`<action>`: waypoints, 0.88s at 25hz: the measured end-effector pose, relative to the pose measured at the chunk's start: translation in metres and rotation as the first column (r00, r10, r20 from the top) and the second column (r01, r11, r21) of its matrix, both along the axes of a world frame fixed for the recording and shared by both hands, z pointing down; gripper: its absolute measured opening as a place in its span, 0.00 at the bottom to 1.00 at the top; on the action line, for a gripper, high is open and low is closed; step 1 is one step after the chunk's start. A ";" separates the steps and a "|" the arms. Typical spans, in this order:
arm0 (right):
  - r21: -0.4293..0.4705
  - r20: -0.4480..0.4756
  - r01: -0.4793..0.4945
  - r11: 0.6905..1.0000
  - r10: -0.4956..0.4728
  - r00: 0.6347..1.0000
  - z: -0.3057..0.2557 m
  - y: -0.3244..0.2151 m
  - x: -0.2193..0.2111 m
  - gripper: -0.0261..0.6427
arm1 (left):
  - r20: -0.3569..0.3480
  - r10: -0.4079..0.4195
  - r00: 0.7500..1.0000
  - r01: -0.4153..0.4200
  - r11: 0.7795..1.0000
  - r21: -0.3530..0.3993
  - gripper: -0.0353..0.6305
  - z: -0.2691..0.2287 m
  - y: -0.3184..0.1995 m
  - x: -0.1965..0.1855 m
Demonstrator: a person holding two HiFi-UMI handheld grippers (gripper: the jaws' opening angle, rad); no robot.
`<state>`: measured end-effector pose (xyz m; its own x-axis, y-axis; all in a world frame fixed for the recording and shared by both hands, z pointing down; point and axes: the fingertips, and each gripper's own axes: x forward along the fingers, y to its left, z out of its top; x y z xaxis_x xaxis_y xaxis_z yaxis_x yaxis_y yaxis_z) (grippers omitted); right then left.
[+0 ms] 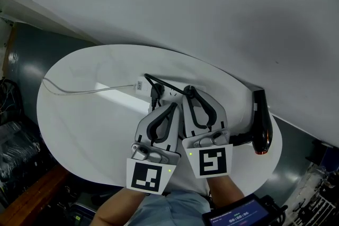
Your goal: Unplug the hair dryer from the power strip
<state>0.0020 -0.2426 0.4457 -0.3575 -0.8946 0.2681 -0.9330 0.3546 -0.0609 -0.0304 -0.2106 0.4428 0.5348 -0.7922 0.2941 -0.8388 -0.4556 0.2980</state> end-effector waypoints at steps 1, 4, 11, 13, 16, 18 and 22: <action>-0.004 0.005 0.003 1.000 -0.003 1.000 0.000 0.000 0.000 0.12 | 0.001 -0.001 1.000 0.001 1.000 0.002 0.05 -0.001 0.000 0.000; 0.020 0.030 -0.022 1.000 0.021 0.999 -0.013 0.002 0.005 0.12 | 0.001 0.000 1.000 0.000 1.000 0.010 0.05 -0.006 0.003 0.001; 0.048 0.024 -0.040 0.998 0.039 0.999 -0.033 0.003 0.013 0.12 | -0.006 0.012 1.000 -0.011 1.000 0.021 0.05 -0.013 0.004 0.004; 0.057 0.027 -0.046 0.997 0.045 0.999 -0.038 0.005 0.017 0.12 | -0.007 0.016 1.000 -0.016 0.999 0.028 0.05 -0.016 0.006 0.006; 0.069 0.024 -0.064 0.996 0.062 0.998 -0.044 0.011 0.023 0.12 | -0.008 0.027 1.000 -0.026 0.999 0.040 0.05 -0.021 0.011 0.009; 0.077 0.018 -0.075 0.994 0.074 0.997 -0.046 0.015 0.028 0.12 | -0.007 0.038 0.999 -0.037 0.998 0.049 0.05 -0.026 0.014 0.011; 0.076 -0.007 -0.088 0.993 0.089 0.996 -0.041 0.030 0.041 0.12 | -0.004 0.063 0.998 -0.062 0.996 0.068 0.05 -0.035 0.025 0.017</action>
